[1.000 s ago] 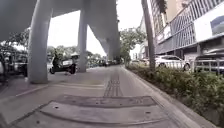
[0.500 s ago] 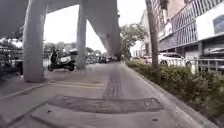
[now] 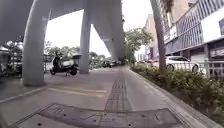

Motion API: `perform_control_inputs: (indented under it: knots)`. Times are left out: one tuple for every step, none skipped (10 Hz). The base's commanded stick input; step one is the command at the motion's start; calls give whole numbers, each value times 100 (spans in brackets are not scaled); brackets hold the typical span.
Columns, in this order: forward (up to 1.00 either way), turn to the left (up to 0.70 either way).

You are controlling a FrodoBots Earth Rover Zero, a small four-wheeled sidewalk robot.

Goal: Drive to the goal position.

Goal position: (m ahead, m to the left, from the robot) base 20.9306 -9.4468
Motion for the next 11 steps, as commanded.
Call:
perform_control_inputs:
  knots:
    - [45,0]
    - [45,0]
    - [45,0]
    - [45,-7]
    - [45,-22]
    - [45,-27]
    - [45,-13]
    - [45,0]
    - [45,0]
    - [45,0]
    - [45,0]
